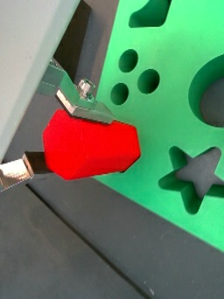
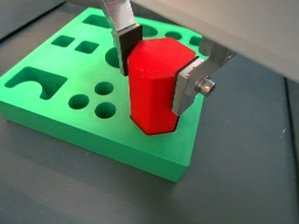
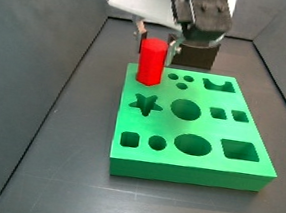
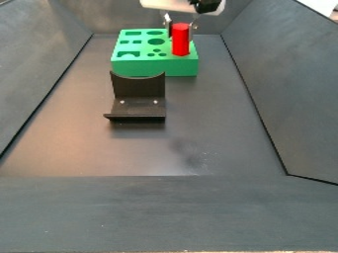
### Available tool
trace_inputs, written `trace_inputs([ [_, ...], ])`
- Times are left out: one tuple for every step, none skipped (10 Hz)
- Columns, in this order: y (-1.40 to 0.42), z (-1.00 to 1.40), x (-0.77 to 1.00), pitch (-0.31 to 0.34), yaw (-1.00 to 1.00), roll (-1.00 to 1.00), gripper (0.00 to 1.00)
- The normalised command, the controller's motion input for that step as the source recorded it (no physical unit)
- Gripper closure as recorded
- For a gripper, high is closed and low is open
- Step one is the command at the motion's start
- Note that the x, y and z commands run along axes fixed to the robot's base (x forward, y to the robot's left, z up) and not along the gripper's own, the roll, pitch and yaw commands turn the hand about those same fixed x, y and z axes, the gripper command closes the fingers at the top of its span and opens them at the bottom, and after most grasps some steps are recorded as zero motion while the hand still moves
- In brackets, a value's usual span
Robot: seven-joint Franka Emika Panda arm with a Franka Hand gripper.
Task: Pick up the hexagon object. Move up. Place the hexagon object on the fixture. Regrasp the hexagon object. Move to above the board. Insert the hexagon object.
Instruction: Insert the hexagon object.
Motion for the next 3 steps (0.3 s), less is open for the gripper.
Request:
trace_inputs([
  [-0.09,-0.99,0.33,0.000,0.00,0.17,1.00],
  [0.00,-0.15,0.00,-0.011,0.00,0.00,1.00],
  [0.00,0.00,0.00,0.000,0.00,0.00,1.00],
])
